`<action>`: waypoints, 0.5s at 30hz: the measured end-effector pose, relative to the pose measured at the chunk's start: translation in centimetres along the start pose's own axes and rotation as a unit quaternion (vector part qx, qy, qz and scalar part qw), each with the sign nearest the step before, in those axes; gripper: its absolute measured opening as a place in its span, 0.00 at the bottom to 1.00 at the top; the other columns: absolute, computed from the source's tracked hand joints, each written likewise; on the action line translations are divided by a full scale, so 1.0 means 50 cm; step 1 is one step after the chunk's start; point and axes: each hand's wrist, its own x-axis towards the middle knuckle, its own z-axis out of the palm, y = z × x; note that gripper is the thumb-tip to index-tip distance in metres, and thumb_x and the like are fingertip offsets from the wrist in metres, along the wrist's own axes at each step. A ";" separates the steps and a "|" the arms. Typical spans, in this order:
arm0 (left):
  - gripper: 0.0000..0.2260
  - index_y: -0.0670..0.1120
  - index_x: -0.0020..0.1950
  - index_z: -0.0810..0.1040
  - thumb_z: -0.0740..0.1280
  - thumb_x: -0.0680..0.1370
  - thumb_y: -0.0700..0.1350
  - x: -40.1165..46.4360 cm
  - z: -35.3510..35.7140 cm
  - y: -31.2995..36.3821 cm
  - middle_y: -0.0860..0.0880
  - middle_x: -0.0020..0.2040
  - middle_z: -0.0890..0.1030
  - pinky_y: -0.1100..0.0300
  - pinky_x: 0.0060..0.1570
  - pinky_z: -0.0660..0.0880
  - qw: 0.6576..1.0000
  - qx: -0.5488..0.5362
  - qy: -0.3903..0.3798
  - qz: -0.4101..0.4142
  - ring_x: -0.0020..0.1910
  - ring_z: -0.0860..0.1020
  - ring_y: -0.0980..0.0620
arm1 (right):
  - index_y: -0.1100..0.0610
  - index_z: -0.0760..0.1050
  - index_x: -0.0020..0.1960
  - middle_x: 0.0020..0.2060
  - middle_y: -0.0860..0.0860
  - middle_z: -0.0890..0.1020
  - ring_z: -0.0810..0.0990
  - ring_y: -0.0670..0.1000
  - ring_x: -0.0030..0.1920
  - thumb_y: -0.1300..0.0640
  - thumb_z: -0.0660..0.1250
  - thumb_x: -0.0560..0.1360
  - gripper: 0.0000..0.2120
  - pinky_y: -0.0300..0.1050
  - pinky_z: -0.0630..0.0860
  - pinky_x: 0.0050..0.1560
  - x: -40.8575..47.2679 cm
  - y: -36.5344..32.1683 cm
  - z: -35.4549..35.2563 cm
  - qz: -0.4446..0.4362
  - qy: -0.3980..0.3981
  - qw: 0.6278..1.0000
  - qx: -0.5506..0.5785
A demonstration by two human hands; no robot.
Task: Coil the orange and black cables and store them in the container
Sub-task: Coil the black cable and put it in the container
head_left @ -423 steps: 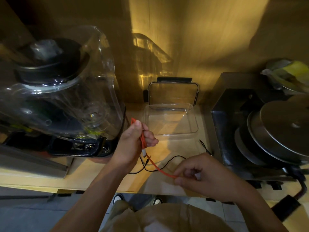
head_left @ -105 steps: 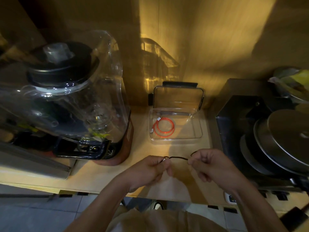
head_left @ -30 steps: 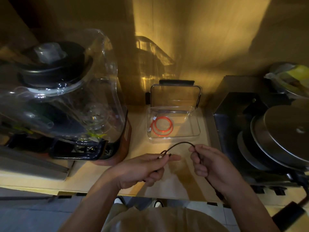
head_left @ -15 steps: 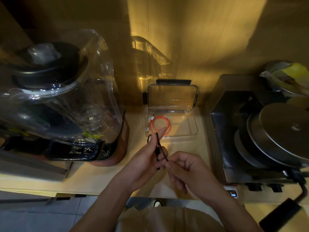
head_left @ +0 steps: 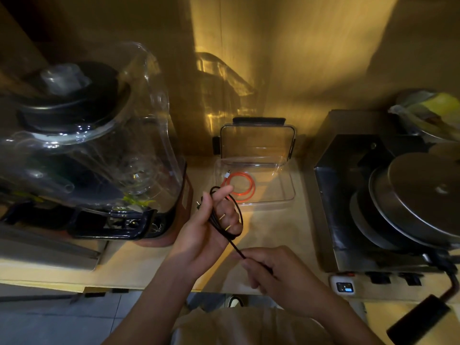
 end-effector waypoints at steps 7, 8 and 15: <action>0.22 0.45 0.65 0.74 0.50 0.84 0.57 0.005 -0.041 0.013 0.53 0.29 0.61 0.64 0.28 0.56 0.980 -0.142 -0.123 -0.068 0.25 0.59 0.58 | 0.55 0.82 0.52 0.34 0.52 0.82 0.80 0.49 0.36 0.50 0.63 0.79 0.12 0.49 0.77 0.41 -0.003 0.000 -0.011 0.002 -0.006 1.000 0.000; 0.22 0.45 0.65 0.74 0.50 0.84 0.57 0.005 -0.042 0.014 0.53 0.29 0.61 0.64 0.28 0.56 0.978 -0.148 -0.130 -0.075 0.25 0.59 0.58 | 0.53 0.82 0.52 0.34 0.53 0.82 0.80 0.48 0.36 0.51 0.63 0.79 0.11 0.46 0.76 0.40 -0.003 0.002 -0.011 0.005 -0.003 1.000 0.000; 0.19 0.44 0.61 0.77 0.56 0.83 0.56 0.004 -0.045 0.014 0.52 0.27 0.61 0.64 0.26 0.56 0.969 -0.174 -0.141 -0.103 0.24 0.59 0.58 | 0.50 0.83 0.44 0.36 0.52 0.84 0.80 0.48 0.35 0.51 0.70 0.75 0.05 0.45 0.76 0.38 0.000 0.013 -0.009 0.045 0.038 0.998 0.027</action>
